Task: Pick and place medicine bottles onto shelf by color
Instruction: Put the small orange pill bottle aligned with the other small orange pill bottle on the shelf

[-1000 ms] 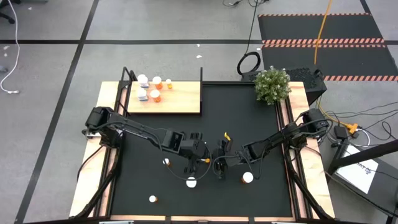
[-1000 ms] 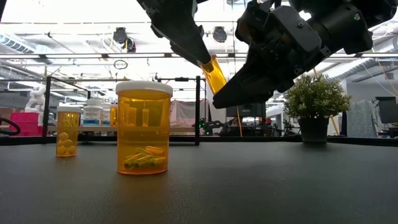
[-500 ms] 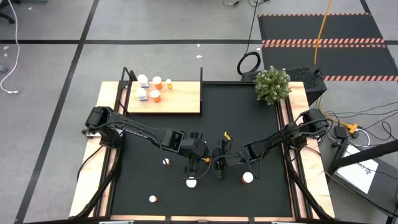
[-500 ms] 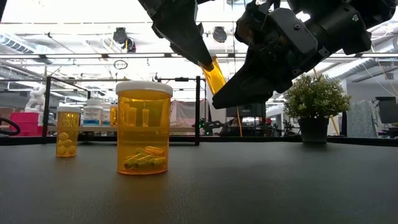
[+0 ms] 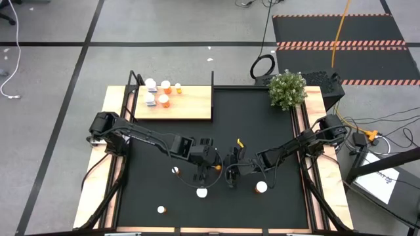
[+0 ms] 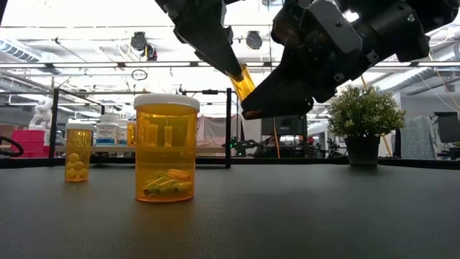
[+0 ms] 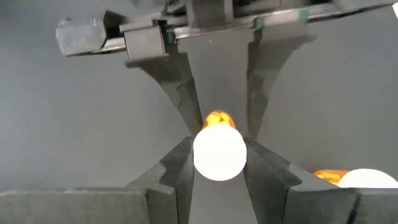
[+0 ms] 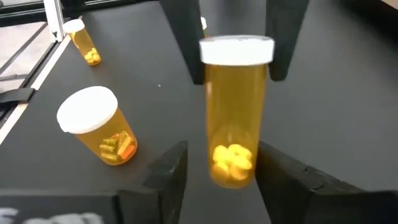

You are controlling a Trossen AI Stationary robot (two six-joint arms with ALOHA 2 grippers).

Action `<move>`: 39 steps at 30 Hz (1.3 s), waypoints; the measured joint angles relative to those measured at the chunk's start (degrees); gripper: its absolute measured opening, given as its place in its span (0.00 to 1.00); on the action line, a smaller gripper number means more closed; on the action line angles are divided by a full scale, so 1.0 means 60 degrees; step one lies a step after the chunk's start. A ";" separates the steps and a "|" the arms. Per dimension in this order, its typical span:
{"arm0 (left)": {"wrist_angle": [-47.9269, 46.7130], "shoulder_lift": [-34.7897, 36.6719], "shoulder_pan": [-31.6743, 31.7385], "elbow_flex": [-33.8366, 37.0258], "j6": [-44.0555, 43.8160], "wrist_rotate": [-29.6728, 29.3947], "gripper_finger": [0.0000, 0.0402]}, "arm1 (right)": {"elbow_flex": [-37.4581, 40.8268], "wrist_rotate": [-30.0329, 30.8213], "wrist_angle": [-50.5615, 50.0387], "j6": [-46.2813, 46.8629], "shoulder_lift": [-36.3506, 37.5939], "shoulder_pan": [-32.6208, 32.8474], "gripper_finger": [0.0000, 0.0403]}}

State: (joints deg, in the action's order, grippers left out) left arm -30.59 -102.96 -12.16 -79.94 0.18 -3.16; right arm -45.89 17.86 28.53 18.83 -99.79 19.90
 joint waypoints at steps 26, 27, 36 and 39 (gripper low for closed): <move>-0.4123 0.3603 0.1669 -0.0040 0.0483 -0.0651 0.31 | 0.0000 -0.0013 -0.0686 0.0422 0.0004 0.0015 0.62; -0.4318 0.3674 0.1906 -0.0036 0.0529 -0.0766 0.31 | -0.0004 -0.0013 -0.0652 0.0419 0.0004 0.0015 0.62; -0.5378 0.4122 0.4471 -0.0018 0.1399 -0.1194 0.32 | 0.0000 -0.0023 -0.0586 0.0372 0.0004 0.0015 0.62; -0.5374 0.4055 0.5336 -0.0042 0.1943 -0.1191 0.32 | 0.0000 -0.0024 -0.0585 0.0346 0.0004 0.0018 0.62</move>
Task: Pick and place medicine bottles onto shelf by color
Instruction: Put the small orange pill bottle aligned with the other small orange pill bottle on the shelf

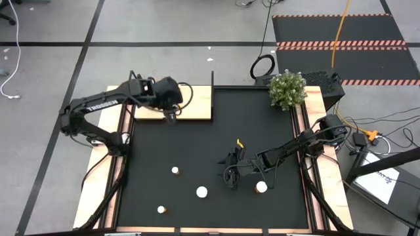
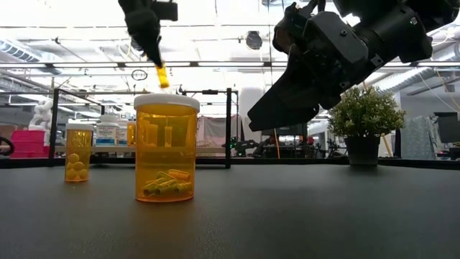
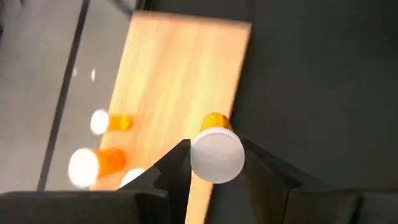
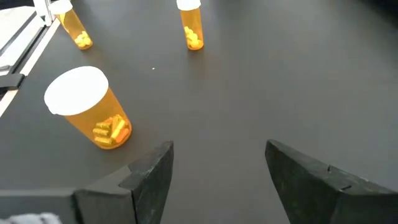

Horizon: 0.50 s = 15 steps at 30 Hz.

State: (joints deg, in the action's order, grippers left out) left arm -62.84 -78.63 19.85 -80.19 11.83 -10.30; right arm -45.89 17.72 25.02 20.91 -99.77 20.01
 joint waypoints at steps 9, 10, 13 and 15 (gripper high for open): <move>0.0178 -0.0499 0.2074 0.0009 0.1123 0.0640 0.33 | 0.0000 0.0000 -0.0034 -0.0067 0.0000 0.0025 0.62; 0.0222 -0.0601 0.2277 0.0010 0.1265 0.0799 0.33 | 0.0000 0.0000 -0.0013 -0.0084 0.0000 0.0025 0.62; 0.0391 -0.0968 0.2678 0.0013 0.1580 0.1230 0.33 | 0.0000 -0.0004 -0.0015 -0.0095 0.0000 0.0027 0.62; 0.0479 -0.1285 0.2896 0.0013 0.1779 0.1388 0.33 | 0.0000 -0.0003 -0.0011 -0.0095 0.0000 0.0057 0.62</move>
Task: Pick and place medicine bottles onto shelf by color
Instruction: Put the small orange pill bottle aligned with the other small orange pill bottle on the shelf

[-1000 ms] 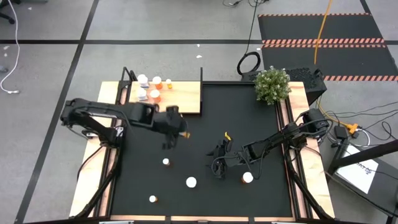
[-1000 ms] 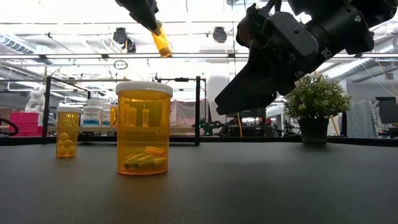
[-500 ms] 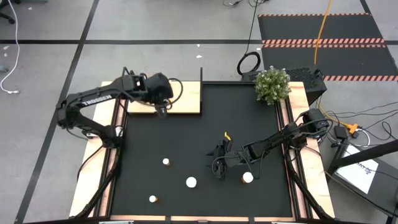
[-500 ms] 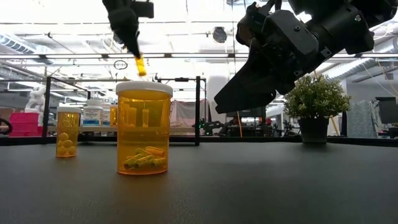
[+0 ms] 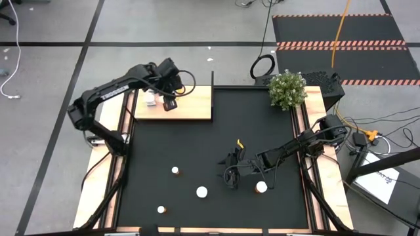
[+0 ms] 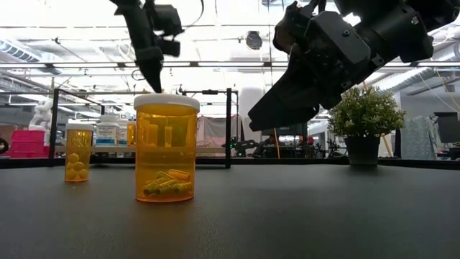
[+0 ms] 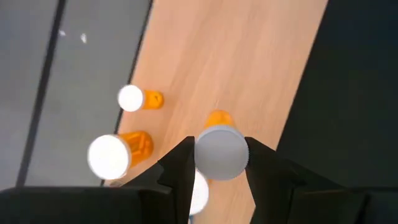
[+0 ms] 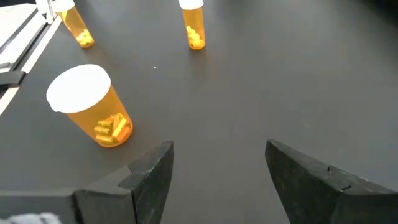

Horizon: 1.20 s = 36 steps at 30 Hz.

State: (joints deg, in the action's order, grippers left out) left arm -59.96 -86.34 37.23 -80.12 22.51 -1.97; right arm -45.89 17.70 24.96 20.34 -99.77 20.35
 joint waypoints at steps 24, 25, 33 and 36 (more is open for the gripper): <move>0.0381 -0.1826 0.0284 0.0004 0.0054 0.0043 0.33 | 0.0000 -0.0005 -0.0214 -0.0007 0.0000 0.0170 0.62; 0.0484 -0.1826 0.0314 0.0005 0.0025 0.0048 0.33 | 0.0000 -0.0005 -0.0213 -0.0007 0.0000 0.0184 0.62; 0.0742 -0.1818 0.0454 0.0336 0.0135 0.0076 0.33 | 0.0000 -0.0007 -0.0213 0.0001 0.0000 0.0278 0.62; 0.0768 -0.1818 0.0508 0.0414 0.0147 0.0079 0.33 | 0.0000 -0.0008 -0.0211 -0.0019 0.0000 0.0279 0.62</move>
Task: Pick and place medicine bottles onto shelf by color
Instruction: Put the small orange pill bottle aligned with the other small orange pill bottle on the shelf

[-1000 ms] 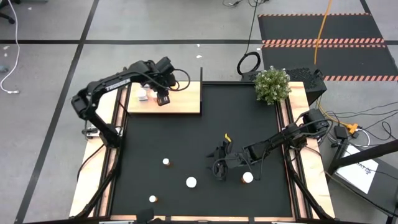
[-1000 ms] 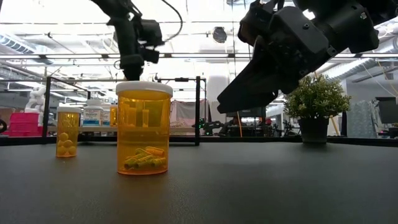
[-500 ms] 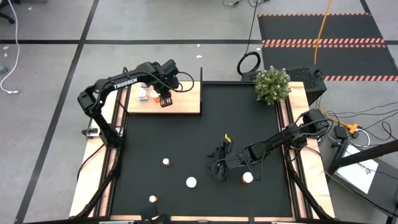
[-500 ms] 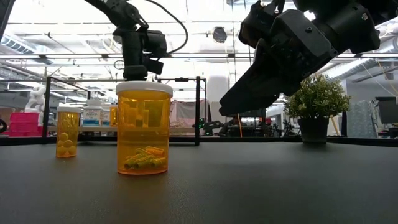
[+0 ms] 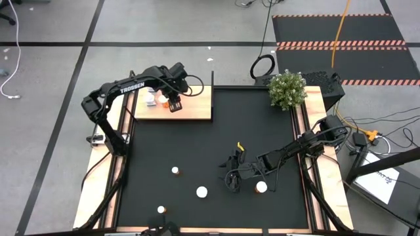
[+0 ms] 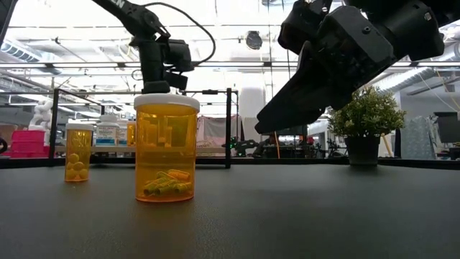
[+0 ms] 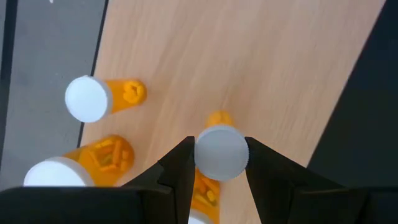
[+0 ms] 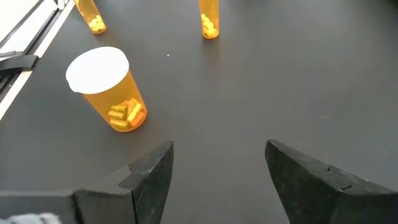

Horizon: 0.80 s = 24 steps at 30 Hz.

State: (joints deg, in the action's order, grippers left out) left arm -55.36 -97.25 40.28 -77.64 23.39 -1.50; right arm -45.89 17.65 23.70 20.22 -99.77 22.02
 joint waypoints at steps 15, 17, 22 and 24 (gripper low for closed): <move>0.0440 0.0022 0.0312 0.0600 0.0078 0.0004 0.33 | 0.0000 0.0002 0.0001 -0.0015 0.0000 0.0000 0.62; 0.0458 0.0022 0.0312 0.0603 0.0078 0.0011 0.33 | 0.0000 0.0004 0.0001 -0.0013 0.0000 0.0000 0.62; 0.0514 0.0019 0.0265 0.0617 0.0074 0.0196 0.35 | 0.0000 0.0004 0.0001 -0.0017 0.0000 0.0000 0.62; 0.0476 -0.0008 0.0262 0.0638 0.0071 0.0266 0.37 | 0.0000 0.0004 0.0001 -0.0017 0.0000 0.0000 0.62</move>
State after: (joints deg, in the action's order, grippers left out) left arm -52.50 -97.30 41.85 -73.81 23.81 0.10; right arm -45.89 17.67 23.70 20.12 -99.77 22.02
